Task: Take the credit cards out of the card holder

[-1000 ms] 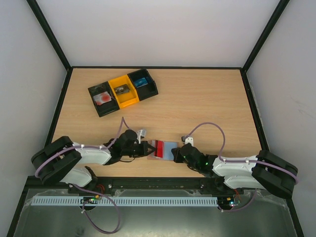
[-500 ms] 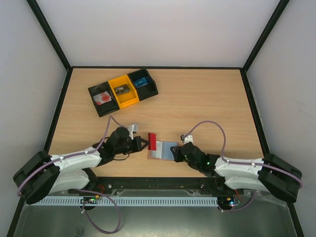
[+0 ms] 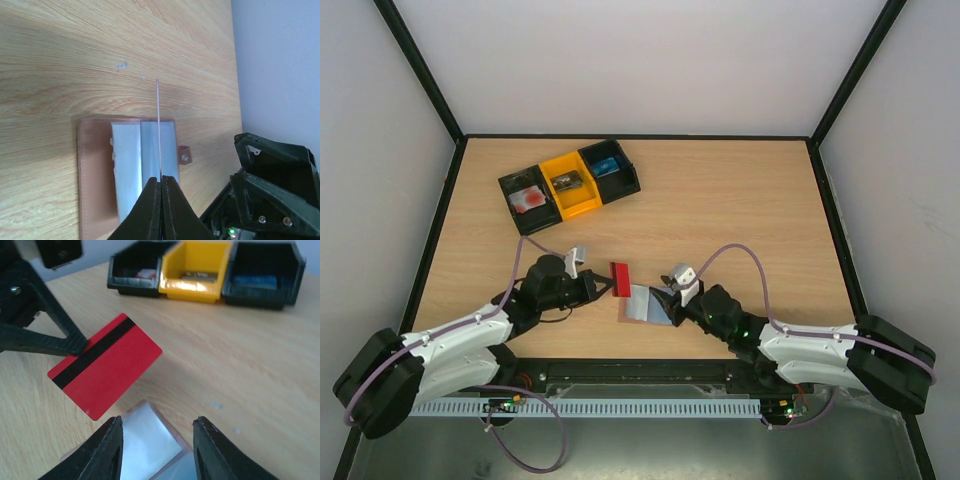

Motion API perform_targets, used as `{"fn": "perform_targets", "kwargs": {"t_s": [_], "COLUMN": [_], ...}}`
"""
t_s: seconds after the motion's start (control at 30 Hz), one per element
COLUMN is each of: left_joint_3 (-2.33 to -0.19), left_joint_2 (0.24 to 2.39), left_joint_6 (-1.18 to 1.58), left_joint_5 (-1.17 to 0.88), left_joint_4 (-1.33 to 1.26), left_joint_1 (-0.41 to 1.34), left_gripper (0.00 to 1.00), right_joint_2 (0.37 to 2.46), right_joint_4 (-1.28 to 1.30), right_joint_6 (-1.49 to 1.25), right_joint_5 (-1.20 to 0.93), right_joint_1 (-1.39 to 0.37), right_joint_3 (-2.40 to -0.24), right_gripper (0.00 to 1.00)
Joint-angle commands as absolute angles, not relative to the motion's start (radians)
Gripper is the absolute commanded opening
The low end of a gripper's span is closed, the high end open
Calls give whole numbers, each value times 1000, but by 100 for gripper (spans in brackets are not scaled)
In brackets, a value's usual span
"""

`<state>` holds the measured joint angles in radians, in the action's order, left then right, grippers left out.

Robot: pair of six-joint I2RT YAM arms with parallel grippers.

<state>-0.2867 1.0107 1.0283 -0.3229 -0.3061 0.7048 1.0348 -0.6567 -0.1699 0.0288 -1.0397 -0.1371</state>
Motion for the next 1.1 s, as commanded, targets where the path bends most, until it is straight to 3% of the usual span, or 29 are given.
{"fn": "perform_targets", "kwargs": {"t_s": [0.0,0.33,1.07], "left_joint_3": [-271,-272,-197], "left_joint_2": [965,946,968], "left_joint_6": [1101,1204,1314], "left_joint_5": [-390,-489,-549], "left_joint_4": [-346,-396,-535], "left_joint_1": [685,663,663], "left_gripper": [3,3,3], "right_joint_2": [1005,1114,1287], "right_joint_4": [-851,-881,-962], "right_joint_6": [149,521,715], "right_joint_5": [-10,44,244], "right_joint_1": [-1042,-1170,-1269], "right_joint_3": [-111,-140,-202], "right_gripper": [39,45,45]}}
